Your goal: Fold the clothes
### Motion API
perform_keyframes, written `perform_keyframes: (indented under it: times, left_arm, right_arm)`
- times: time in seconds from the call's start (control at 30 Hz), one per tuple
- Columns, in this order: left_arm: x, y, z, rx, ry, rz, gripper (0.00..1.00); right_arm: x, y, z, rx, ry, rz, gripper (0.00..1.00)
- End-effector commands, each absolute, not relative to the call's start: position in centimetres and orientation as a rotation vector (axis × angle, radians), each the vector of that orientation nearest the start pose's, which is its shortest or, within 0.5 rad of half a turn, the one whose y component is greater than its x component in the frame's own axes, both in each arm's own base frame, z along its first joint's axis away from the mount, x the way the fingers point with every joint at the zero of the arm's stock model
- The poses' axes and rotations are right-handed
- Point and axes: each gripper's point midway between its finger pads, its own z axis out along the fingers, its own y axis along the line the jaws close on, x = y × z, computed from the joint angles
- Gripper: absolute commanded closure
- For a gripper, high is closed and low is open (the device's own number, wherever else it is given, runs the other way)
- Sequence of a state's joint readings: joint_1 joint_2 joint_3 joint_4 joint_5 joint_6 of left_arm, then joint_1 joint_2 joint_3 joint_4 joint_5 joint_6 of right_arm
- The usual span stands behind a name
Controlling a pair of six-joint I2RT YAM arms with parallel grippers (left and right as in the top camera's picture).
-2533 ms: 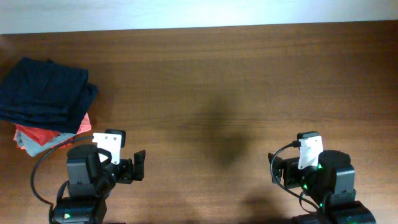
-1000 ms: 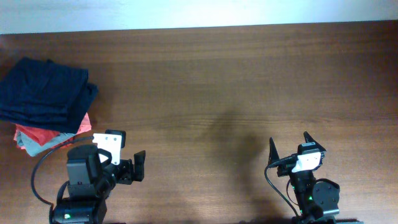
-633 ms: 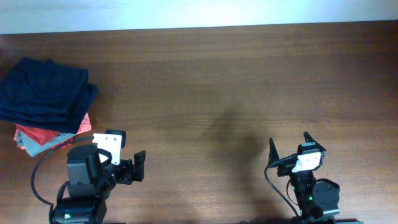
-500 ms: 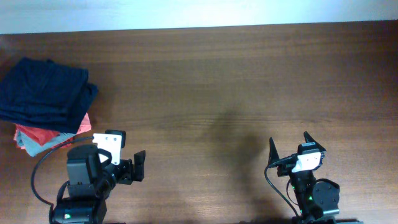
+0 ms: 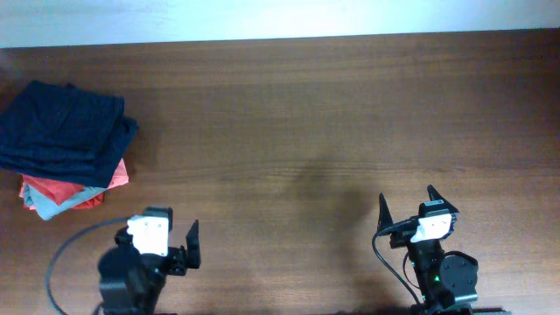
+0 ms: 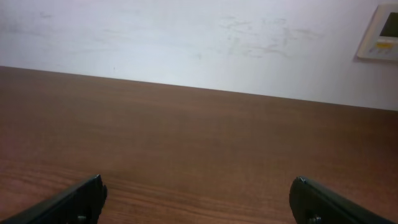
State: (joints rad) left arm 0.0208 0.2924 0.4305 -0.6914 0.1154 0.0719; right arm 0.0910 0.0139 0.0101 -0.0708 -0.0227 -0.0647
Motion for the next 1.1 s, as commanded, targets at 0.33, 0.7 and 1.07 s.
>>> perform_keyframes:
  times: [0.33,0.7,1.07]
  left_arm:
    - [24.6,-1.9,18.0,0.144,1.548,0.012,0.01]
    - [24.5,-1.9,15.7,0.150,1.641,0.009,0.01]
    - [24.5,-1.9,15.7,0.150,1.641,0.009,0.01]
  right_arm:
    - [24.5,2.4,15.5,-0.144,1.646,0.028,0.01]
    - [24.5,2.4,15.5,-0.144,1.646,0.028,0.01]
    - [24.5,2.4,15.5,-0.144,1.646,0.028,0.01]
